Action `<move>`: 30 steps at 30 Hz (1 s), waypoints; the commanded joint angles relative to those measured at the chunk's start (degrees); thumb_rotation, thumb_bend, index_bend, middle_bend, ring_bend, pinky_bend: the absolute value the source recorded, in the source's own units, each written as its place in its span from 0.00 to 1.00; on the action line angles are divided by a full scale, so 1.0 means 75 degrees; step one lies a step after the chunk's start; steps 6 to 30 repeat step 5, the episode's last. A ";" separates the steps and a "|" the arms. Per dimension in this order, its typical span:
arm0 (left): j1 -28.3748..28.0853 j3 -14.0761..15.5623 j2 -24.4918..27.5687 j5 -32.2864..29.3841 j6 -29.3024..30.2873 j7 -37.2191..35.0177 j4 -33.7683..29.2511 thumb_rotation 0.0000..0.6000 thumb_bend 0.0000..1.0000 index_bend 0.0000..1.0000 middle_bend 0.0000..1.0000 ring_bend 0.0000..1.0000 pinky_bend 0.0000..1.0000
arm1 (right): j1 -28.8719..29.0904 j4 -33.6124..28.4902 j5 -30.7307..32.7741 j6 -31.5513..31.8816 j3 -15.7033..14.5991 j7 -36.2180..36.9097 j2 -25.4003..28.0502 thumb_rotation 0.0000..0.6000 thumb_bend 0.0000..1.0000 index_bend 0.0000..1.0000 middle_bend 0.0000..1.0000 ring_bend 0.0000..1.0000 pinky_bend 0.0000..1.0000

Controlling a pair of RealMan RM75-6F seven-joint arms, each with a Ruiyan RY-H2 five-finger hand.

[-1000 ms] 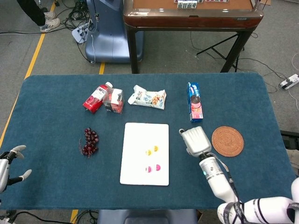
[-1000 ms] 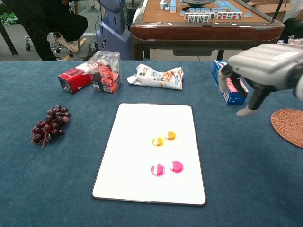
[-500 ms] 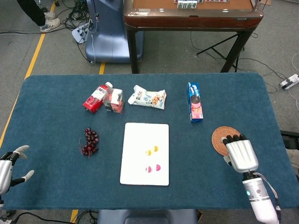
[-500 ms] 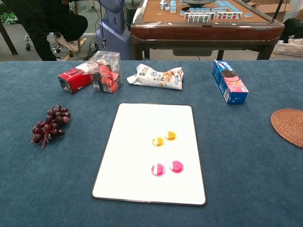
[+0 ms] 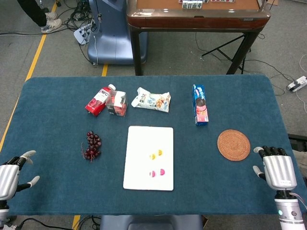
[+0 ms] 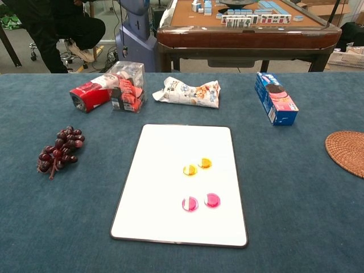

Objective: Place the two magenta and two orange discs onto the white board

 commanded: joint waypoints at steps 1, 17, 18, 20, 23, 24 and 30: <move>-0.0025 0.0006 -0.0025 -0.0048 -0.0068 0.0003 0.0026 1.00 0.03 0.29 0.47 0.39 0.54 | -0.0082 0.0013 0.0094 -0.0255 0.0198 0.0187 0.0117 1.00 0.12 0.40 0.43 0.38 0.37; -0.0049 0.0008 -0.0041 -0.0097 -0.0136 0.0021 0.0063 1.00 0.03 0.29 0.47 0.39 0.55 | -0.0129 0.0035 -0.0028 -0.0473 0.0296 0.0269 0.0150 1.00 0.12 0.40 0.43 0.38 0.37; -0.0049 0.0008 -0.0041 -0.0097 -0.0136 0.0021 0.0063 1.00 0.03 0.29 0.47 0.39 0.55 | -0.0129 0.0035 -0.0028 -0.0473 0.0296 0.0269 0.0150 1.00 0.12 0.40 0.43 0.38 0.37; -0.0049 0.0008 -0.0041 -0.0097 -0.0136 0.0021 0.0063 1.00 0.03 0.29 0.47 0.39 0.55 | -0.0129 0.0035 -0.0028 -0.0473 0.0296 0.0269 0.0150 1.00 0.12 0.40 0.43 0.38 0.37; -0.0049 0.0008 -0.0041 -0.0097 -0.0136 0.0021 0.0063 1.00 0.03 0.29 0.47 0.39 0.55 | -0.0129 0.0035 -0.0028 -0.0473 0.0296 0.0269 0.0150 1.00 0.12 0.40 0.43 0.38 0.37; -0.0049 0.0008 -0.0041 -0.0097 -0.0136 0.0021 0.0063 1.00 0.03 0.29 0.47 0.39 0.55 | -0.0129 0.0035 -0.0028 -0.0473 0.0296 0.0269 0.0150 1.00 0.12 0.40 0.43 0.38 0.37; -0.0049 0.0008 -0.0041 -0.0097 -0.0136 0.0021 0.0063 1.00 0.03 0.29 0.47 0.39 0.55 | -0.0129 0.0035 -0.0028 -0.0473 0.0296 0.0269 0.0150 1.00 0.12 0.40 0.43 0.38 0.37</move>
